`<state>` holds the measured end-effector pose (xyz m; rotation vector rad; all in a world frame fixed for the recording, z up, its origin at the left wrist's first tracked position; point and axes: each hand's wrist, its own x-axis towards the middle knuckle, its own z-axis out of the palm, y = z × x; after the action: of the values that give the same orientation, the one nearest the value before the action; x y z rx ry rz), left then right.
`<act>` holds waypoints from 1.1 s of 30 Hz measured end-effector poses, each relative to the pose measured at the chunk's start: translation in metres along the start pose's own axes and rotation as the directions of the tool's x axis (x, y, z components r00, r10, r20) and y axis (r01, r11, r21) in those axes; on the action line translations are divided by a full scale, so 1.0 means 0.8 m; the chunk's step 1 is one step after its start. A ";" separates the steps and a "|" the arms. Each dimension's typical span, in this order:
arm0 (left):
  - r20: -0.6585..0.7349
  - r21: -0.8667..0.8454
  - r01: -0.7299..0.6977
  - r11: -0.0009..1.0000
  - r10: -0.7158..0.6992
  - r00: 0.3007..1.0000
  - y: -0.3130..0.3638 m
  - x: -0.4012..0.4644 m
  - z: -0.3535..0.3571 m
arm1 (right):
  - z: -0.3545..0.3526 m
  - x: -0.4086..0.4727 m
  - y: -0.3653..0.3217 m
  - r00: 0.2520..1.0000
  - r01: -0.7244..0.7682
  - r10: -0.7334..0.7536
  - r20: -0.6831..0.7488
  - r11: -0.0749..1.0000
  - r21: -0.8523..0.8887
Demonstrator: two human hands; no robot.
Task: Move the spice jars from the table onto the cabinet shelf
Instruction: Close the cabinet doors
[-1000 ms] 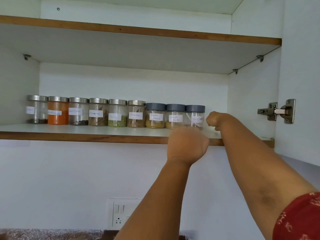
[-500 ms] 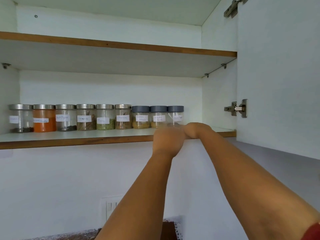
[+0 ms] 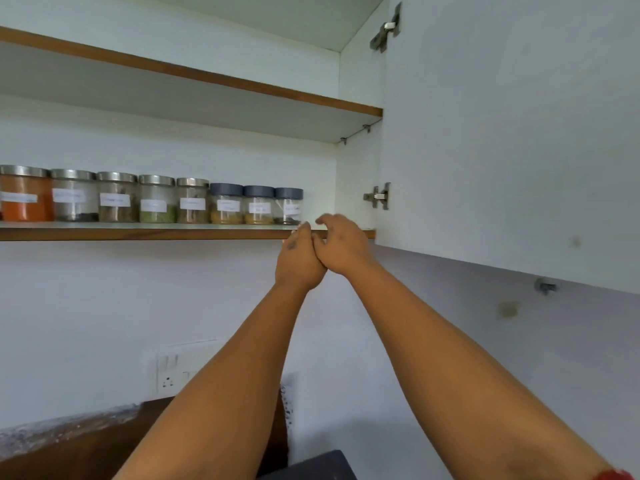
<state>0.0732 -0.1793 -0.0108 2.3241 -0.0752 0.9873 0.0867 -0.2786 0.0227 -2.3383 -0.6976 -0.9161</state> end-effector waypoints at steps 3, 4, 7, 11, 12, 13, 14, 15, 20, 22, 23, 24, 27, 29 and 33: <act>-0.117 -0.135 -0.177 0.975 0.162 0.980 0.080 -0.045 0.017 | -0.077 -0.049 0.000 0.931 0.098 -0.103 -0.350 0.995 -0.031; -0.174 -0.199 -0.240 0.950 0.206 0.963 0.112 -0.063 0.024 | -0.108 -0.066 0.002 0.885 0.124 -0.131 -0.446 0.991 -0.046; -0.188 -0.412 -0.315 0.855 0.258 0.948 0.201 -0.112 0.057 | -0.203 -0.114 0.017 0.692 0.154 -0.111 -0.713 0.988 -0.004; -0.093 -0.482 -0.371 0.793 0.375 0.922 0.315 -0.164 0.094 | -0.311 -0.162 0.057 0.474 -0.031 -0.020 -0.880 0.999 -0.039; -0.088 -0.510 -0.372 0.775 0.384 0.919 0.336 -0.173 0.099 | -0.328 -0.167 0.069 0.520 -0.133 0.064 -0.852 0.991 -0.007; -0.053 -0.563 -0.313 0.765 0.344 0.937 0.353 -0.186 0.100 | -0.338 -0.172 0.083 0.591 -0.226 0.190 -0.784 0.972 0.066; -0.034 -0.530 -0.304 0.792 0.338 0.940 0.365 -0.199 0.101 | -0.344 -0.175 0.095 0.656 -0.300 0.325 -0.681 0.940 0.160; -0.066 -0.450 -0.373 0.812 0.386 0.920 0.373 -0.207 0.112 | -0.348 -0.180 0.105 0.700 -0.357 0.434 -0.567 0.900 0.249; -0.066 -0.403 -0.450 0.797 0.465 0.883 0.368 -0.229 0.104 | -0.362 -0.198 0.113 0.772 -0.378 0.484 -0.412 0.870 0.315; -0.136 -0.393 -0.434 0.811 0.415 0.900 0.362 -0.226 0.092 | -0.358 -0.204 0.094 0.791 -0.369 0.451 -0.414 0.891 0.266; -0.165 -0.397 -0.411 0.821 0.377 0.911 0.360 -0.227 0.086 | -0.353 -0.206 0.080 0.796 -0.362 0.433 -0.422 0.901 0.241; -0.182 -0.435 -0.383 0.815 0.337 0.924 0.358 -0.229 0.079 | -0.346 -0.207 0.064 0.801 -0.351 0.413 -0.433 0.910 0.219; -0.228 -0.580 -0.223 0.783 0.107 0.968 0.336 -0.229 0.052 | -0.318 -0.206 0.006 0.796 -0.362 0.377 -0.473 0.923 0.127; -0.213 -0.601 -0.101 0.793 -0.037 0.976 0.301 -0.218 0.030 | -0.294 -0.200 -0.035 0.807 -0.334 0.318 -0.497 0.941 0.058; -0.248 -0.655 -0.092 0.750 -0.098 0.964 0.216 -0.200 -0.038 | -0.230 -0.184 -0.108 0.884 -0.177 0.159 -0.440 0.984 0.001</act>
<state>-0.1090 -0.3313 -0.0139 1.5199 -0.2690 1.0508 -0.1442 -0.3718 0.0565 -2.0713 -0.2867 -1.3249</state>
